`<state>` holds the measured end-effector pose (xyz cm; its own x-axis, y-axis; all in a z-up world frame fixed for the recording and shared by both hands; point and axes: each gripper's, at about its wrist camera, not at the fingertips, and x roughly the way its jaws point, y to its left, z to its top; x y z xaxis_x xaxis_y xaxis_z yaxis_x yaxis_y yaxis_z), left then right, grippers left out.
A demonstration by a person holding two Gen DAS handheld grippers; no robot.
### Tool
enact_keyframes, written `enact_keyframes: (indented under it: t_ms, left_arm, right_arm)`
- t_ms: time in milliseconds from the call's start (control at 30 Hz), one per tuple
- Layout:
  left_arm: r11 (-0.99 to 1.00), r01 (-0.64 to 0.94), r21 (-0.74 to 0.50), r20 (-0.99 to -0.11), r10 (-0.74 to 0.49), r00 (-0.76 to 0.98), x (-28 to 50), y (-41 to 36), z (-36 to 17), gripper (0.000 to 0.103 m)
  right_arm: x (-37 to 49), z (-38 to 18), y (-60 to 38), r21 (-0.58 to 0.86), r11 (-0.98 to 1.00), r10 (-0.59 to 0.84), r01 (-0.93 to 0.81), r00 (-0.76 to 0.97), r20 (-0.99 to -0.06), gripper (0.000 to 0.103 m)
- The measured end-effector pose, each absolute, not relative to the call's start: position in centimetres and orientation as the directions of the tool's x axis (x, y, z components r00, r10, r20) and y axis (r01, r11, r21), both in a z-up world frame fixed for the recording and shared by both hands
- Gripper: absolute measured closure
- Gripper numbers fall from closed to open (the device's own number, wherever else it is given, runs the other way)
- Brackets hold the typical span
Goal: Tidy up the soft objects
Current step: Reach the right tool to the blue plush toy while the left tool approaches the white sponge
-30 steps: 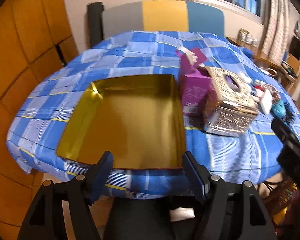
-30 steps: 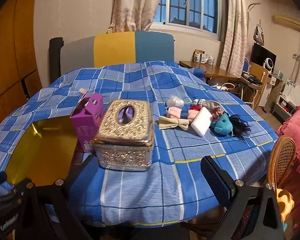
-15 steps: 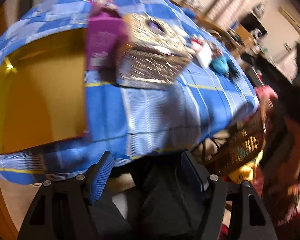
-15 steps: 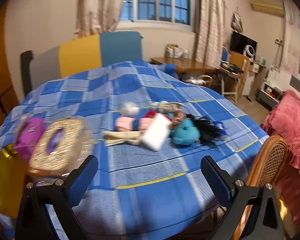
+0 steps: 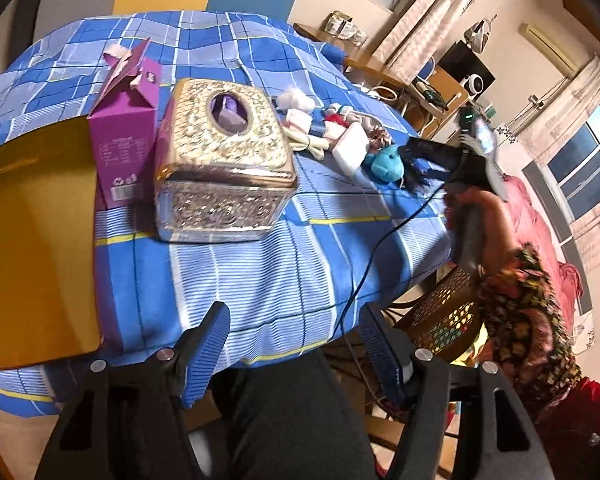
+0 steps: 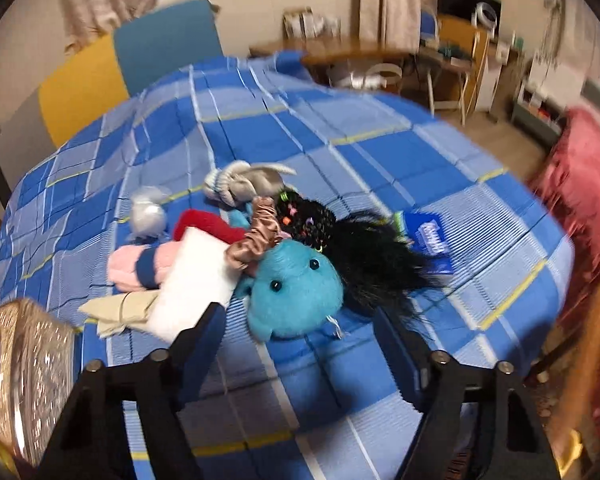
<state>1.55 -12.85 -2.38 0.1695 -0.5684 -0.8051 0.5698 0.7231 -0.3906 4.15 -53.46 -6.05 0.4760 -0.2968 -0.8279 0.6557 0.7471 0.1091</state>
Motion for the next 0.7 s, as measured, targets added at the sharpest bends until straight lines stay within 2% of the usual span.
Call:
enact_keyframes:
  t_ms: [167,267,333,433,667,700]
  left_arm:
    - [0.679,0.627,-0.380,-0.807,-0.575,0.134,1.1,-15.1,-2.4,0.036]
    - [0.646,0.654,-0.394,-0.798,-0.594,0.106,1.0,-16.6,-2.3,0.034]
    - [0.625,0.673,-0.396,-0.796,-0.599,0.089,0.9,-17.5,-2.3,0.033]
    - [0.600,0.718,-0.352,-0.808,-0.582,0.091,0.8,-19.9,-1.9,0.029]
    - [0.582,0.777,-0.240,-0.825,-0.544,0.152,1.9,-25.4,-1.5,0.028]
    - [0.592,0.776,-0.220,-0.829,-0.533,0.171,2.5,-26.3,-1.5,0.028]
  right_arm:
    - [5.8,-8.9,-55.2,0.125,0.750,-0.251,0.650,0.454,-0.855,0.038]
    - [6.2,-9.7,-55.8,0.188,0.745,-0.188,0.640,0.472,-0.861,0.042]
    - [6.3,-9.7,-55.7,0.174,0.755,-0.194,0.632,0.469,-0.862,0.049]
    - [6.2,-9.5,-55.4,0.174,0.764,-0.200,0.621,0.484,-0.852,0.057]
    - [4.2,-7.8,-55.1,0.309,0.756,-0.136,0.578,0.599,-0.789,0.064]
    - [3.9,-7.3,-55.0,0.321,0.756,-0.141,0.570,0.622,-0.770,0.080]
